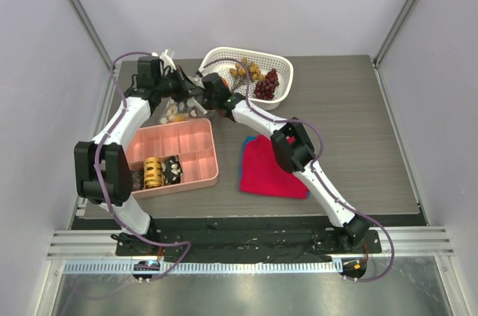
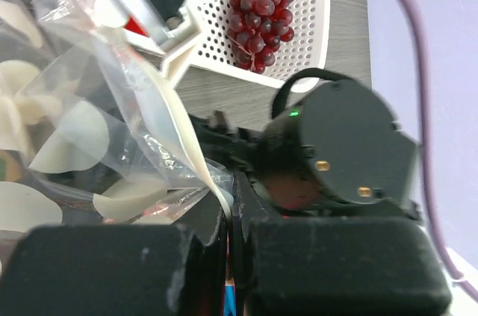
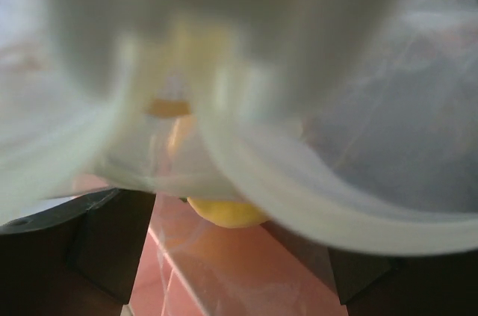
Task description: Open the zip-top bag and remove the fake food
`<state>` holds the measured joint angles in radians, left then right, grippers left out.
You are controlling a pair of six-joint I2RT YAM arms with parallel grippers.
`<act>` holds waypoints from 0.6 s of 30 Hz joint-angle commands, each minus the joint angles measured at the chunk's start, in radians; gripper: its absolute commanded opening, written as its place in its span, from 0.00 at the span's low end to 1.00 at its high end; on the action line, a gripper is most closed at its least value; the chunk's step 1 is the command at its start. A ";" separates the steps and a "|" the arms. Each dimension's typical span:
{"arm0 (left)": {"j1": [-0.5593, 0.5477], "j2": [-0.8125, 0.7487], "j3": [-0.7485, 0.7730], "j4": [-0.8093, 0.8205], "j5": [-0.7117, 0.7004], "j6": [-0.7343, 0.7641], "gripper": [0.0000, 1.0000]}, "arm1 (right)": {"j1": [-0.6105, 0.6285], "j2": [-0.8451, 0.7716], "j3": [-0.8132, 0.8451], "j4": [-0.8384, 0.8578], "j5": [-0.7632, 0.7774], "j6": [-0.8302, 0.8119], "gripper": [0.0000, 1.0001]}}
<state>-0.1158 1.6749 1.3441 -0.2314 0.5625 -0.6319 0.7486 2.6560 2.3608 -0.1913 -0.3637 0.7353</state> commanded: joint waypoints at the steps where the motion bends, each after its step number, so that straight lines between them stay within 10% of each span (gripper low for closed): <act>1: -0.007 0.003 0.017 0.084 0.059 -0.048 0.00 | 0.008 0.065 0.031 0.095 -0.090 -0.039 0.91; 9: -0.007 -0.035 -0.031 0.076 0.037 -0.038 0.00 | -0.009 0.085 0.011 0.187 -0.011 -0.001 0.85; 13: -0.007 -0.047 -0.040 0.050 0.007 -0.022 0.00 | -0.021 0.070 0.020 0.231 -0.003 0.004 0.43; 18: 0.002 -0.034 -0.031 0.030 -0.047 -0.046 0.00 | -0.029 -0.034 0.005 0.166 0.011 -0.034 0.16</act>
<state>-0.1177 1.6814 1.3045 -0.2153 0.5434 -0.6556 0.7303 2.7312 2.3634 -0.0269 -0.3801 0.7353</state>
